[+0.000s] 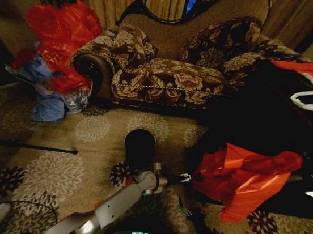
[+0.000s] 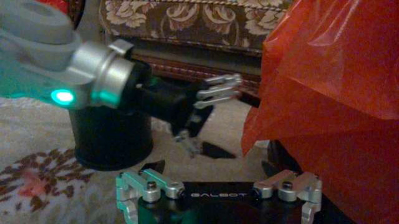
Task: Place a garbage bag over the trash bin.
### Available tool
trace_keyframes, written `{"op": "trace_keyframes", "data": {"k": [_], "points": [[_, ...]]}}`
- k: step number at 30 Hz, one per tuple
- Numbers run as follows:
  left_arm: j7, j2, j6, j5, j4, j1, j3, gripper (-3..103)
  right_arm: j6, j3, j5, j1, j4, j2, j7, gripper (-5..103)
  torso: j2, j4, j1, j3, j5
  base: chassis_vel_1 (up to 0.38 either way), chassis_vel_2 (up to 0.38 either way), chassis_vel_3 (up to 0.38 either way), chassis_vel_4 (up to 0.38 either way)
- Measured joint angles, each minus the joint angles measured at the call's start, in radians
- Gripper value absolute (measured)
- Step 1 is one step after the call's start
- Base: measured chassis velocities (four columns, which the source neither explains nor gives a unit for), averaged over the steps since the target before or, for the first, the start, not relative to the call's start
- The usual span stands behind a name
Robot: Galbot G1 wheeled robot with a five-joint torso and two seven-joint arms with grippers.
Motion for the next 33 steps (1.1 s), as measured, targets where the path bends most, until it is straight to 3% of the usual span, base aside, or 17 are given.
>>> {"op": "trace_keyframes", "data": {"k": [6,9,13,19,21,23,25,28,30,33], "points": [[0.035,-0.04,0.004,0.004,0.062,-0.051,0.023,81,0.0,0.0,-0.001,-0.002,-0.004,0.002,0.002,100,0.0,-0.0001,0.0,0.0,-0.0001,0.0,0.0,0.0,0.0],[0.04,-0.06,0.01,0.021,0.094,-0.073,0.03,64,-0.002,0.003,0.003,-0.005,-0.002,0.0,0.004,100,0.0,-0.0001,0.0,0.0,0.0,0.0,0.0,0.0,0.0],[0.057,-0.062,0.001,0.062,0.11,-0.075,0.041,54,-0.02,0.0,0.029,-0.008,0.015,-0.004,0.011,100,0.0,-0.0001,0.0,0.0,-0.0001,0.0,0.0,0.0,0.0],[0.058,-0.065,-0.009,0.073,0.109,-0.062,0.041,26,-0.027,-0.003,0.033,0.004,0.007,-0.009,0.022,100,0.0,0.0,0.0,0.0,-0.0001,0.0,0.0,0.0,0.0],[0.058,-0.065,-0.009,0.072,0.108,-0.062,0.041,26,-0.027,-0.003,0.032,0.004,0.006,-0.009,0.023,100,0.0,-0.0001,0.0,0.0,-0.0002,0.0,0.0,0.0,0.0],[0.055,-0.064,-0.009,0.071,0.107,-0.064,0.041,11,-0.024,-0.002,0.031,0.001,0.004,-0.008,0.023,100,0.0,-0.0001,0.0,0.0,-0.0002,0.0,0.0,0.0,0.0],[0.052,-0.064,-0.009,0.071,0.105,-0.064,0.04,11,-0.022,-0.002,0.03,0.0,0.002,-0.008,0.023,100,0.0,-0.0001,0.0,0.0,-0.0001,0.0,0.0,0.0,0.0],[0.045,-0.06,-0.02,0.081,0.096,-0.063,0.04,2,-0.019,0.001,0.029,-0.002,0.001,-0.008,0.023,100,0.0,-0.0002,0.0,0.0,-0.0002,0.0,0.0,0.0,0.0],[0.036,-0.051,-0.034,0.148,0.095,-0.061,0.032,0,-0.019,0.003,0.029,-0.002,0.001,-0.009,0.023,100,0.0,-0.0002,0.0,0.0,-0.0003,0.0,0.0,0.0,0.0],[0.019,-0.017,-0.04,0.176,0.068,-0.061,0.017,0,-0.018,0.005,0.028,-0.001,-0.002,-0.011,0.022,100,0.0,-0.0002,0.0,0.0,-0.0003,0.0,0.0,0.0,0.0]]}}
